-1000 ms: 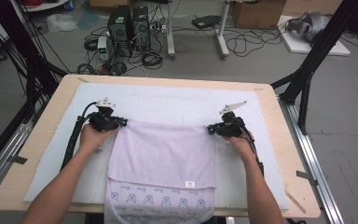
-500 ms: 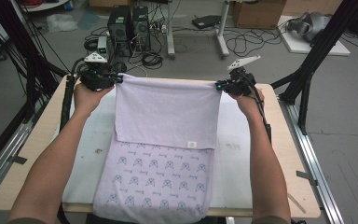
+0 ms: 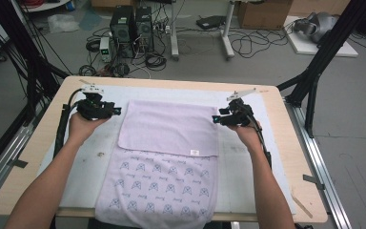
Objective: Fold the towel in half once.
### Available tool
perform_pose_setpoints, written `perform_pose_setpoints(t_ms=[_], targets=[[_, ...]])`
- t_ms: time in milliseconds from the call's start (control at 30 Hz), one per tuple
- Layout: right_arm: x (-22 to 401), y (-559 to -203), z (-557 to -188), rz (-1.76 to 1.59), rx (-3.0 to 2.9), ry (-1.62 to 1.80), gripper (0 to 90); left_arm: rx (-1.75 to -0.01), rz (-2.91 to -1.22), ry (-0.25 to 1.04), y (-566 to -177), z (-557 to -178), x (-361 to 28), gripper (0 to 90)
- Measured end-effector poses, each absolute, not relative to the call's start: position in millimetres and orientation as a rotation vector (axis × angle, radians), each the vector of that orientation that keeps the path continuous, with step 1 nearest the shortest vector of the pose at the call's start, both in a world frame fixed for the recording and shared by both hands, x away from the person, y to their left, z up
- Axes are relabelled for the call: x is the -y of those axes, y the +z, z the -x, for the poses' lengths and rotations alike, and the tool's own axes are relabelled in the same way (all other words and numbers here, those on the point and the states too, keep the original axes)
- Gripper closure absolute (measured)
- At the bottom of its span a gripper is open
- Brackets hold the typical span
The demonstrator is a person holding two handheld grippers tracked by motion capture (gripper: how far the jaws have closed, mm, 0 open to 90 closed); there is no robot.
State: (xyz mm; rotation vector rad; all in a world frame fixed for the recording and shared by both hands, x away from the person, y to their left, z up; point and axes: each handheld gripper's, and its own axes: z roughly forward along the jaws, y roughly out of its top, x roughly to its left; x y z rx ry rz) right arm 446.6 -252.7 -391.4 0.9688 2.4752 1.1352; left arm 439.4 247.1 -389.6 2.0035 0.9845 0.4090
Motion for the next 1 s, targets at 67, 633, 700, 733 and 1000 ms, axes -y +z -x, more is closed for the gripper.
perform_pose_setpoints(t_ms=[67, 633, 700, 733, 1000], targets=[[250.4, -397.9, -437.3, -0.945, -2.490, 1.115, 48.6, -0.945, -2.028, 0.392, -397.6, -428.1, -242.8, 53.7], [241.7, -425.4, -365.2, -0.788, -2.565, 1.131, 53.0, -0.755, -2.124, 0.254, -430.1, -367.7, -230.1, 57.9], [241.5, -430.1, -359.7, -0.784, -2.588, 1.127, 53.1, -0.755, -2.149, 0.257, -433.8, -367.0, -230.0, 58.1], [241.7, -432.5, -357.1, -0.784, -2.591, 1.123, 53.6, -0.755, -2.160, 0.252, -436.1, -367.2, -229.9, 58.1], [238.1, -440.4, -354.1, -0.752, -2.632, 1.109, 73.1, -0.761, -2.186, 0.322, -441.5, -363.8, -228.9, 81.4]])
